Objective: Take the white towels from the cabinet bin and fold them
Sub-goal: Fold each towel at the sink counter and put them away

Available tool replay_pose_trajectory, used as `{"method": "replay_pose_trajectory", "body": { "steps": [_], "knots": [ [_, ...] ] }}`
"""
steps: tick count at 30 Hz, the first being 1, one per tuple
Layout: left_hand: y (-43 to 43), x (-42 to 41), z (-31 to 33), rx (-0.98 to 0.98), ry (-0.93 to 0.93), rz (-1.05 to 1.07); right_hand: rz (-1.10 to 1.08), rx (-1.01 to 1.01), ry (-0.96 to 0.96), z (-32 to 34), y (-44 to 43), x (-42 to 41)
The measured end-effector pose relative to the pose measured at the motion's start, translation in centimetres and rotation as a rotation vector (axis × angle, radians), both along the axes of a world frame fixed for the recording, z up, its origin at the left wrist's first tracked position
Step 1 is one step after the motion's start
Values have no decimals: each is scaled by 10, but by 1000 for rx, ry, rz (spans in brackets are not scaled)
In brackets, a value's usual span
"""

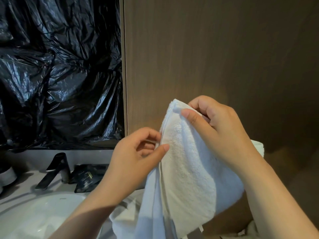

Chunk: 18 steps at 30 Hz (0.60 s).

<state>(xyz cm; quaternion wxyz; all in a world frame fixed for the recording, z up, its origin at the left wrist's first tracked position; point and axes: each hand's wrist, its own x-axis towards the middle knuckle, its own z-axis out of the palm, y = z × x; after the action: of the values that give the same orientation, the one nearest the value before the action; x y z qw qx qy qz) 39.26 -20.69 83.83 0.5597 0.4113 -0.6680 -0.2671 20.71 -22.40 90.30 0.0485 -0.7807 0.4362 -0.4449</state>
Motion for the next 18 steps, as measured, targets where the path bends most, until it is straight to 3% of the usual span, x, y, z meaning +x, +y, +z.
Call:
{"method": "replay_pose_trajectory", "body": {
  "steps": [6,18],
  "knots": [
    [-10,5,-35,-88,-193,-73,-5,-14,-24,-2,0,-1],
    [-33,20,-90,130,-328,-182,-14,19,-136,-7,-5,-11]
  ]
}}
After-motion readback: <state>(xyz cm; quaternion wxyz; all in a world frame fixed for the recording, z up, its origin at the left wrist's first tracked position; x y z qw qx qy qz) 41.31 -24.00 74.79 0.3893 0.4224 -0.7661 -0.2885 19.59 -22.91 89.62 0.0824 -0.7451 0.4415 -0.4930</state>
